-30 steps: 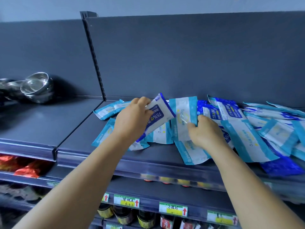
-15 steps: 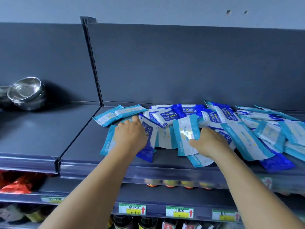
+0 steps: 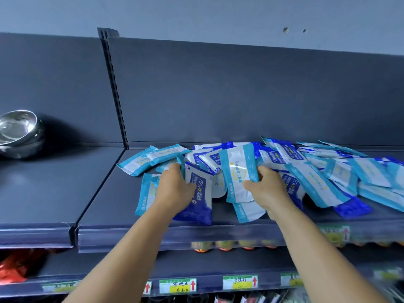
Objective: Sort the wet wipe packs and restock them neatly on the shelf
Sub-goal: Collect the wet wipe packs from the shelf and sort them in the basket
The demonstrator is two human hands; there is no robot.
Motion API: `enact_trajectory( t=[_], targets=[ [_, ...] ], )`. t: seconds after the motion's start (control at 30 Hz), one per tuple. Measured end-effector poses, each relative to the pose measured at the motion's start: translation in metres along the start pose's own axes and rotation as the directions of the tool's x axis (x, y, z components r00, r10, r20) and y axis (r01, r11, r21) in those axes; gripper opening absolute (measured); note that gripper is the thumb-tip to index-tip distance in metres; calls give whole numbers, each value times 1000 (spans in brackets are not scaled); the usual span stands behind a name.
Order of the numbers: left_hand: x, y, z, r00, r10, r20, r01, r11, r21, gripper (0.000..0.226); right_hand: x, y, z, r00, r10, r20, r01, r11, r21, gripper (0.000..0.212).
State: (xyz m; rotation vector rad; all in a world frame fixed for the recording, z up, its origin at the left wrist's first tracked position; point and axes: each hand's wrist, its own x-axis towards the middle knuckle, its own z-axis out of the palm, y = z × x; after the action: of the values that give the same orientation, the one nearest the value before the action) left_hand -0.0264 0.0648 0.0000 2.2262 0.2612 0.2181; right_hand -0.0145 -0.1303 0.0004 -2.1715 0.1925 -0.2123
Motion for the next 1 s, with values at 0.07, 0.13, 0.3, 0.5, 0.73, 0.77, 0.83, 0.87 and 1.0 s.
enact_trajectory(
  t=[0.07,0.13,0.3,0.5,0.73,0.77,0.83,0.87,1.0],
  targets=[
    [0,-2,-4,998,43,-47,-44,999,-31,30,-3,0,-4,1000,1,-3,-1,1000,21,28],
    [1,-1,-7,989,109,-101,-112,993,-30,23,-7,1,-8,1000,2,13,-2,1000,6,31],
    [-13,17,-11,971,214,-109,-229,960,-161,18,-16,-1,-10,995,12,-103,25,936,351,34],
    [-33,41,0,960,275,-59,-277,891,-360,27,-38,-6,-35,964,30,-263,93,893,441,29],
    [-73,83,52,901,424,88,-334,811,-480,21,-92,33,-101,882,103,-460,125,889,441,30],
    [-82,88,63,887,445,126,-328,797,-507,19,-102,42,-111,863,130,-489,117,889,443,29],
    [-102,100,85,854,486,187,-321,773,-547,14,-123,60,-131,812,187,-553,104,885,453,30],
    [-112,104,96,839,502,211,-317,765,-561,13,-132,68,-139,789,216,-575,99,879,466,30],
    [-167,126,140,755,566,332,-281,736,-616,14,-182,105,-175,682,315,-660,53,879,475,26]
  ],
)
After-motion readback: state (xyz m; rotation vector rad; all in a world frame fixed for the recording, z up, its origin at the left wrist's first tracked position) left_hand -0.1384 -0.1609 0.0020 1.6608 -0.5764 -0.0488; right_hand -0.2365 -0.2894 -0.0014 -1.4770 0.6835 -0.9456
